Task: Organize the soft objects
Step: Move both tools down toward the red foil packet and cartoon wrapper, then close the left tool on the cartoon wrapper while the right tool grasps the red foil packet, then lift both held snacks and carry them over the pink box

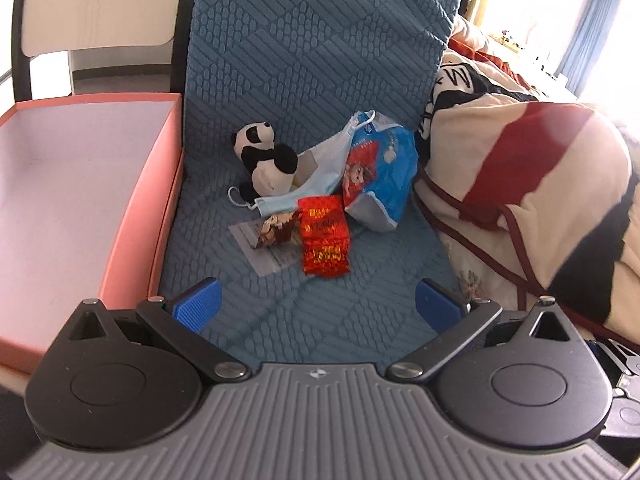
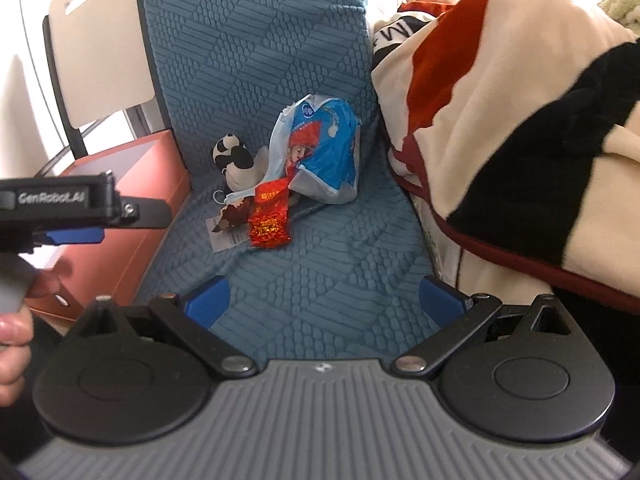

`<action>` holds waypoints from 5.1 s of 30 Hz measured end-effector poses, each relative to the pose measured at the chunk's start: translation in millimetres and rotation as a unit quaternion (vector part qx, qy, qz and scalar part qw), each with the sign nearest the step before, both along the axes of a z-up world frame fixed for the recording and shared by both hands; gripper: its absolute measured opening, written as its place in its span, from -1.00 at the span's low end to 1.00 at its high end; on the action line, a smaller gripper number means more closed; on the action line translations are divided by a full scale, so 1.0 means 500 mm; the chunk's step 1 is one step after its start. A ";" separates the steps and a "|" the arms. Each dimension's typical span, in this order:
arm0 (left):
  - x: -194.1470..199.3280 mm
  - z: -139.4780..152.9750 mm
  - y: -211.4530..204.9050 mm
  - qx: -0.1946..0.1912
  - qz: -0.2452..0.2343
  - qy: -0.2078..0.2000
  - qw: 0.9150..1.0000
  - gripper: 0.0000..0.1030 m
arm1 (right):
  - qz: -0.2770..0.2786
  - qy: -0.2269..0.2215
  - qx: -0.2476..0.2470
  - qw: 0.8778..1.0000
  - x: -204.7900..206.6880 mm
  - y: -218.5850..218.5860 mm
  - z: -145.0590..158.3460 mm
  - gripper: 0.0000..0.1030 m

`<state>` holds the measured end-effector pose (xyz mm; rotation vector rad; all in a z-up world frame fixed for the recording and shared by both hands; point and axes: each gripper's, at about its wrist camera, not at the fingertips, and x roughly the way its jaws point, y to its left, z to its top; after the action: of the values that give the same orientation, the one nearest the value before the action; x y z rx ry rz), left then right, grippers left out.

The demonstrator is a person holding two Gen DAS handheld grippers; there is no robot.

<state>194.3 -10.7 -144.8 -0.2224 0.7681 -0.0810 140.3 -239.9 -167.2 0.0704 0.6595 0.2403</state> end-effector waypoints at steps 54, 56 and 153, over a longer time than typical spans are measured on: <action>0.304 -0.214 0.086 -0.087 0.027 0.042 0.995 0.16 | 0.136 0.030 0.013 0.990 0.337 0.165 -0.164 0.17; 0.306 -0.221 0.091 -0.093 0.039 0.045 0.994 0.06 | 0.137 0.028 0.012 0.990 0.343 0.169 -0.166 0.29; -0.069 0.158 0.261 -0.104 0.039 -0.029 0.993 -0.39 | 0.092 -0.030 0.063 0.993 0.036 0.192 0.225 0.05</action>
<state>159.6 119.7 -65.9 -0.4459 0.6922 -0.0938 158.4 -143.8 -54.9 0.1221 0.5908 0.4606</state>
